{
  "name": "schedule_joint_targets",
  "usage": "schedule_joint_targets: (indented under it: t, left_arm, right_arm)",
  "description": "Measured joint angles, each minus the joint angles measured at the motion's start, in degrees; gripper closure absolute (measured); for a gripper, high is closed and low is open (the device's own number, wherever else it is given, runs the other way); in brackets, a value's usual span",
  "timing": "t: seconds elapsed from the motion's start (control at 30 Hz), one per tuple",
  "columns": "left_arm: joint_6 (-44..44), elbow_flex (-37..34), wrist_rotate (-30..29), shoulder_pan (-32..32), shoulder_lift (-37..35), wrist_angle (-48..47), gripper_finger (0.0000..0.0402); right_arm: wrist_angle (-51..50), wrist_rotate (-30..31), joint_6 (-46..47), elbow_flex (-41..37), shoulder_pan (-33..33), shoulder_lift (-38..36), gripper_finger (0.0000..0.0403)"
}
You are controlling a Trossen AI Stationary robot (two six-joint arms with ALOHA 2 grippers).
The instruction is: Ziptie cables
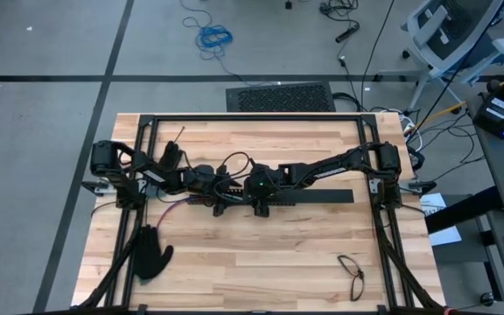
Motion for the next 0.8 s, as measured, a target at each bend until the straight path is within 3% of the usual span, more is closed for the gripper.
schedule_joint_targets:
  t: [0.27,0.8]
  left_arm:
    - [-0.03,0.00,0.62,-0.04,0.22,-0.01,0.0120]
    - [-1.37,0.03,1.10,-0.03,1.18,0.25,0.0167]
  right_arm:
    - [0.02,0.00,0.00,0.00,0.00,0.00,0.0156]
    - [0.02,0.00,0.00,0.00,0.00,0.00,0.0156]
